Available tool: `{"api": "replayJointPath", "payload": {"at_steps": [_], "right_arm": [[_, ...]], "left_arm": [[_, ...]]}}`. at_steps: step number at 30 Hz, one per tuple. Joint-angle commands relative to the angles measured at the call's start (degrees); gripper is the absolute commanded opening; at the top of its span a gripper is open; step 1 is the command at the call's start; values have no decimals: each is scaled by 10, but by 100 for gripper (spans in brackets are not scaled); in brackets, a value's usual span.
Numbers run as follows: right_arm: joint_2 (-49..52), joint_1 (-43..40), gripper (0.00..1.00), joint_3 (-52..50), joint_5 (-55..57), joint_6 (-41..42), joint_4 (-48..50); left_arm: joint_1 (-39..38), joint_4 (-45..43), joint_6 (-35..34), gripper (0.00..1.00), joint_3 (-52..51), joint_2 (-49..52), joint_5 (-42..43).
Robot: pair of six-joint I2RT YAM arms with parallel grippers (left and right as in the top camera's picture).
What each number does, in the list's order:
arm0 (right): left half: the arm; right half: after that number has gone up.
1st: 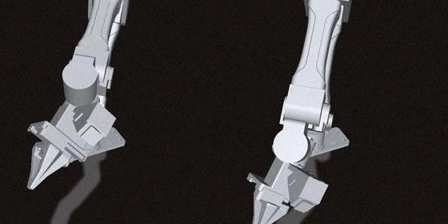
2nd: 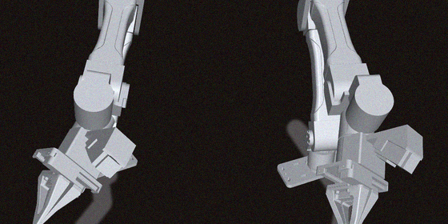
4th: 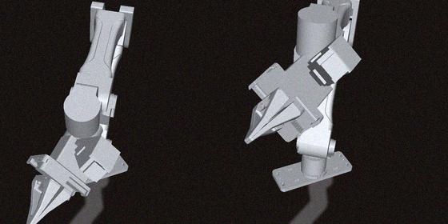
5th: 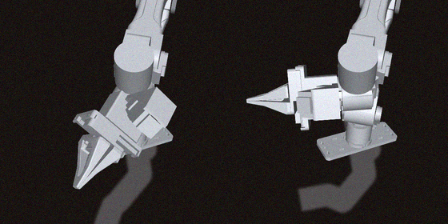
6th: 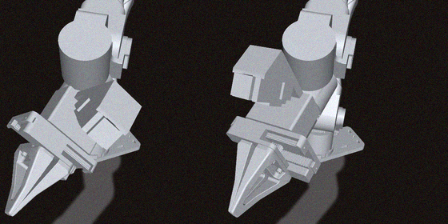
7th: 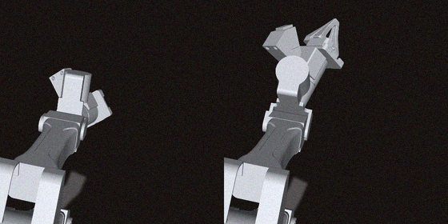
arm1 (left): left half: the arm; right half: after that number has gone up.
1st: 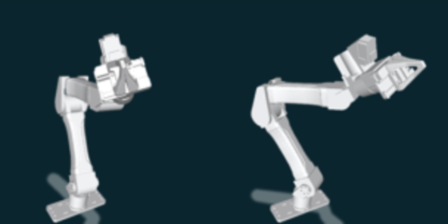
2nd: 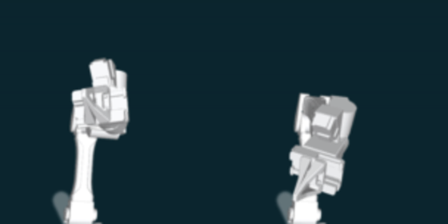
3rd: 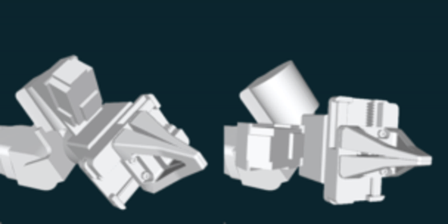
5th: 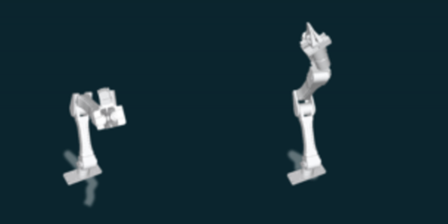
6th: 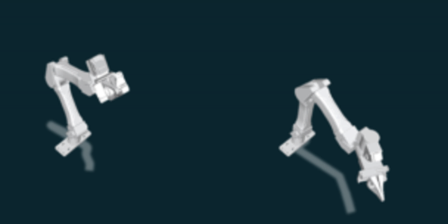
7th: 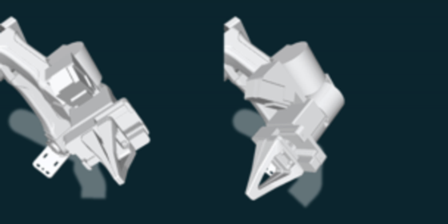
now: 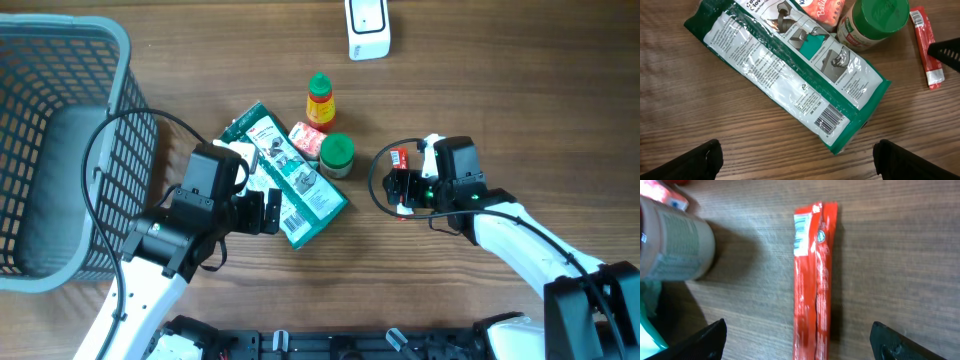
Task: Scan the item barcode
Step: 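Grasp the red snack packet with the right gripper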
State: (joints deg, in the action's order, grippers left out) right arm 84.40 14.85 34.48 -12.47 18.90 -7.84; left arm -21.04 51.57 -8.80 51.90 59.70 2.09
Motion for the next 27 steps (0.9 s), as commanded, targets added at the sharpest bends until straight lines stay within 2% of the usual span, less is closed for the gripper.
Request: {"api": "replayJointPath", "payload": {"at_steps": [1,6,8,10,11,15,18,23,27], "right_arm": [[14,2,88,-5,-5,-7,-9],[44,2,78,-7,-9,11,-19],[54,2,60,-7,-9,26,-23],[61,2,45,-7,-9,38,-38],[64,2,42,-7,-9,40,-50],[70,3,47,-7,-6,57,-69],[70,21,49,-6,36,84,-79],[70,83,50,-6,135,142,-98],[74,107,50,-6,153,167,-109]], "left_arm": [[3,-1,11,100,-4,0,9],[3,-1,11,100,-4,0,9],[3,-1,11,100,-4,0,9],[3,-1,11,100,-4,0,9],[3,-1,11,100,-4,0,9],[3,-1,11,100,-4,0,9],[3,-1,11,100,-4,0,9],[3,-1,11,100,-4,0,9],[3,-1,11,100,-4,0,9]]}}
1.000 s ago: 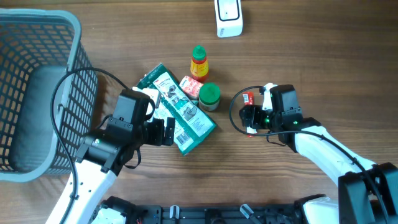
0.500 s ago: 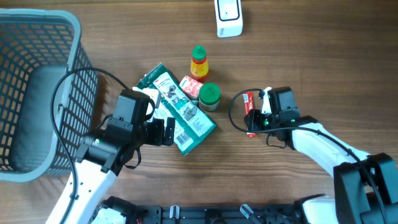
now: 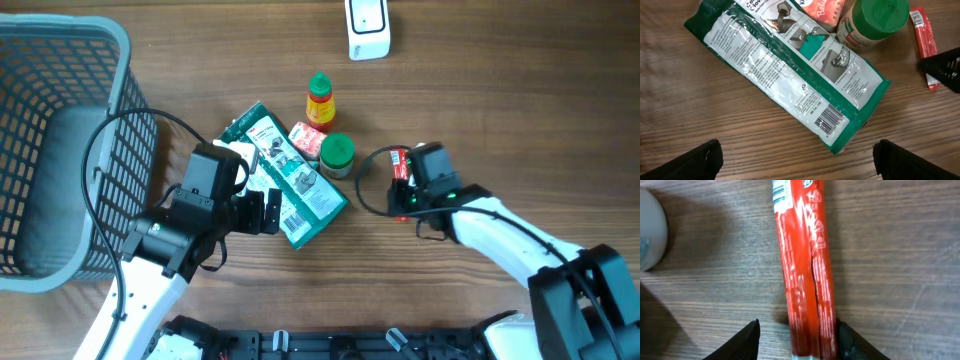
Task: Scan the item barcode
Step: 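Grasp the red snack packet with the right gripper, then lift the red packet and carry it toward the scanner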
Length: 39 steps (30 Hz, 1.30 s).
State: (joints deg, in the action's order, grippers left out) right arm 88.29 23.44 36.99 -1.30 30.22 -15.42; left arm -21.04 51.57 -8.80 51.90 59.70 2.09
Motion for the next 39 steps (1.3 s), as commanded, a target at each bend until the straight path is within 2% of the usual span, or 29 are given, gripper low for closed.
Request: {"api": "replayJointPath", "payload": {"at_steps": [1,9,10,11,18,23,30,35,39], "right_arm": [[38,21,48,-31,43,59,-35],[91,21,20,-31,38,64,-28],[97,21,9,-31,36,64,-24],[99,21,6,-31,36,64,-21],[102,21,4,-29,24,39,82],[71,21,5,-4,24,-28,80],[-38,21,5,26,34,-96,40],[-155,21,4,27,34,-144,38],[-223,21,4,27,-7,-214,38]], "left_arm": [[3,-1,11,100,-4,0,9],[3,-1,11,100,-4,0,9],[3,-1,11,100,-4,0,9],[3,-1,11,100,-4,0,9],[3,-1,11,100,-4,0,9],[3,-1,11,100,-4,0,9],[3,-1,11,100,-4,0,9],[3,-1,11,100,-4,0,9],[3,-1,11,100,-4,0,9]]}}
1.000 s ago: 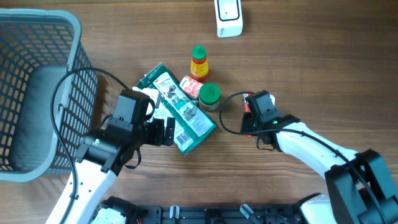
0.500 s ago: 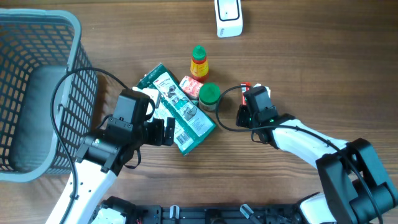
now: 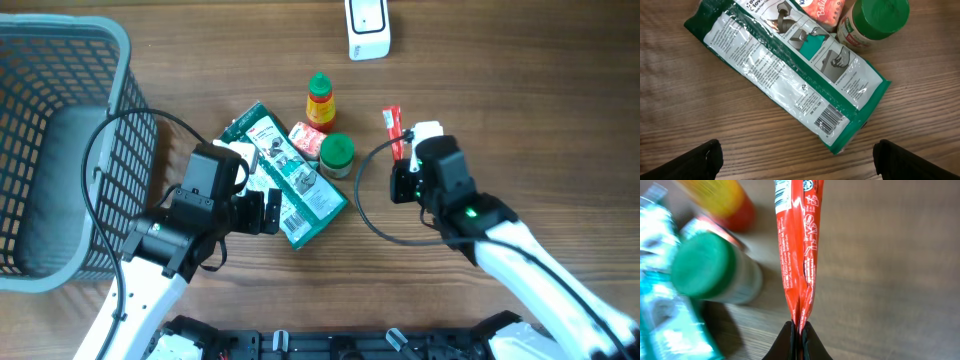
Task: Scan the item barcode
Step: 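Lift the red packet and carry it toward the scanner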
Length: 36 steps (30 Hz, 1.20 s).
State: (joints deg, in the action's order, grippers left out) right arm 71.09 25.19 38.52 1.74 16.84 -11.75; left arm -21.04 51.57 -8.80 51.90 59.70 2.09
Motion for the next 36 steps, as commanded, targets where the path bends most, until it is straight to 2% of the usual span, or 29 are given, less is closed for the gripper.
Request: {"api": "replayJointPath", "payload": {"at_steps": [1,11,21,25,30,36], "right_arm": [[-68,3,5,11,-49,-94,1],[-165,3,5,11,-87,-158,-19],[-166,3,5,11,-83,-229,36],[-166,13,5,11,-98,-229,66],[-166,35,5,11,-135,-235,58],[-166,41,5,11,-135,-329,26]], "left_arm": [[3,-1,11,100,-4,0,9],[3,-1,11,100,-4,0,9],[3,-1,11,100,-4,0,9],[3,-1,11,100,-4,0,9],[3,-1,11,100,-4,0,9],[3,-1,11,100,-4,0,9]]}}
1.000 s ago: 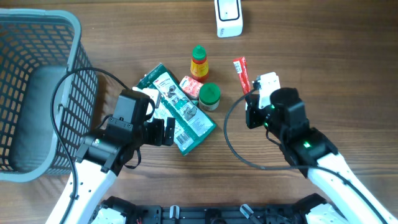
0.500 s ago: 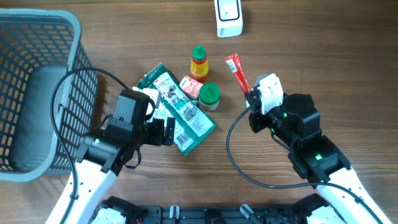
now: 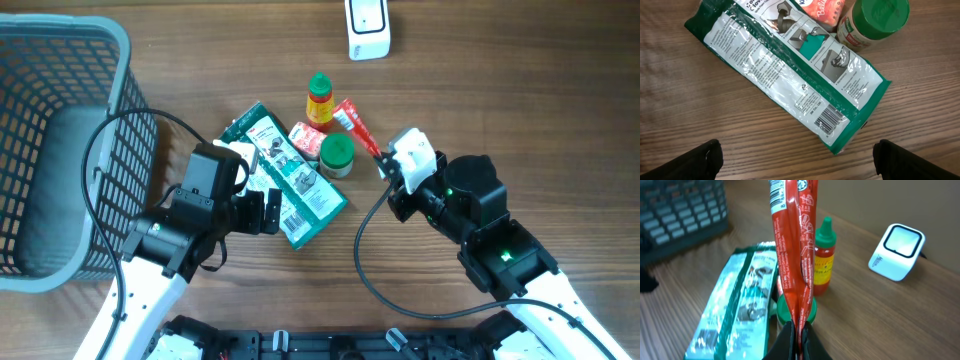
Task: Scan the item barcode
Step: 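Lift the red packet and carry it toward the scanner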
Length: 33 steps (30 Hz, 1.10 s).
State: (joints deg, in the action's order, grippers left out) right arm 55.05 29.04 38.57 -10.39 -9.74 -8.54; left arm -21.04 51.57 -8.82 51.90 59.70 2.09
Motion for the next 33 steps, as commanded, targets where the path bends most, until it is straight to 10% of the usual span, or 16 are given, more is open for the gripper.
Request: {"api": "replayJointPath", "payload": {"at_steps": [1,19,33], "right_arm": [[-5,3,4,11,-14,-77,-12],[-57,3,4,11,-159,-157,-147],[69,2,4,11,249,-167,87]], "left_arm": [[3,-1,11,100,-4,0,9],[3,-1,11,100,-4,0,9],[3,-1,11,100,-4,0,9]]}}
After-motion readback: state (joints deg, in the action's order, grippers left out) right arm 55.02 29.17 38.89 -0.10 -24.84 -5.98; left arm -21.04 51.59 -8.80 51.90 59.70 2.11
